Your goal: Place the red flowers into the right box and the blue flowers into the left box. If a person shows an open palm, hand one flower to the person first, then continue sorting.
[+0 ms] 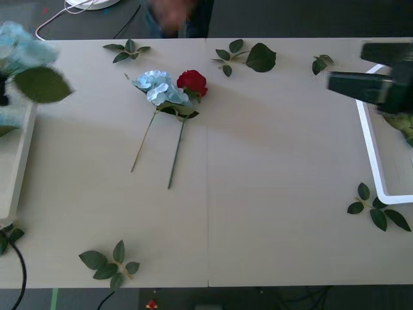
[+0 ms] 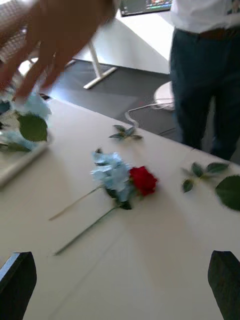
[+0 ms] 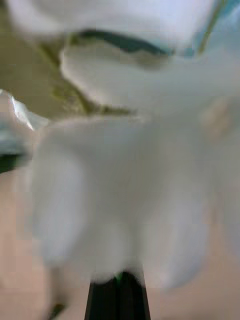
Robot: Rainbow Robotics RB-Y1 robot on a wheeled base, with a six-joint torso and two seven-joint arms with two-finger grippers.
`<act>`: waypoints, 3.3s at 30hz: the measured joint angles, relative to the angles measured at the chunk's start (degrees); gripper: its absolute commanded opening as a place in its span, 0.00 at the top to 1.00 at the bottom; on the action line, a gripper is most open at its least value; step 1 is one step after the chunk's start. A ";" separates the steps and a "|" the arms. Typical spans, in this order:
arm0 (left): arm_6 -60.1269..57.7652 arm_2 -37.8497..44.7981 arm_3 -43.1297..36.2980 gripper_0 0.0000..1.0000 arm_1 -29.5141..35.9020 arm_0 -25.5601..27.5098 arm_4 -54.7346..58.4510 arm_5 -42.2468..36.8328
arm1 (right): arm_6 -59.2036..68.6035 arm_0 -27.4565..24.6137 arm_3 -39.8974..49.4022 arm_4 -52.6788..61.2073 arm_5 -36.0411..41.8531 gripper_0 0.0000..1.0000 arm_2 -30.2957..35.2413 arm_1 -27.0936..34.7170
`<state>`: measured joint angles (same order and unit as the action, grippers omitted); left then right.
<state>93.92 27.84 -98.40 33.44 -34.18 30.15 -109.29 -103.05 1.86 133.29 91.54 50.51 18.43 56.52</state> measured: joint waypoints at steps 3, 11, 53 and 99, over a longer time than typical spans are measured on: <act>6.67 0.18 0.00 1.00 0.79 3.59 -2.81 4.73 | -10.54 -2.72 -2.23 10.91 2.99 0.00 3.93 0.00; 15.05 1.31 0.25 1.00 2.23 13.62 -4.42 18.49 | -30.46 -7.49 -9.55 24.69 6.01 0.00 6.79 0.10; 32.70 6.44 7.35 0.76 2.23 15.70 -4.45 28.19 | -50.98 -12.53 -12.98 32.04 5.66 0.00 6.72 1.05; 32.70 6.44 7.35 0.21 2.23 15.70 -4.45 28.21 | -50.98 -12.53 -12.99 32.04 5.66 0.00 6.72 1.05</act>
<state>126.62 34.28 -91.05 35.67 -18.48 25.70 -81.07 -154.03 -10.67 120.30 123.58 56.17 25.15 57.57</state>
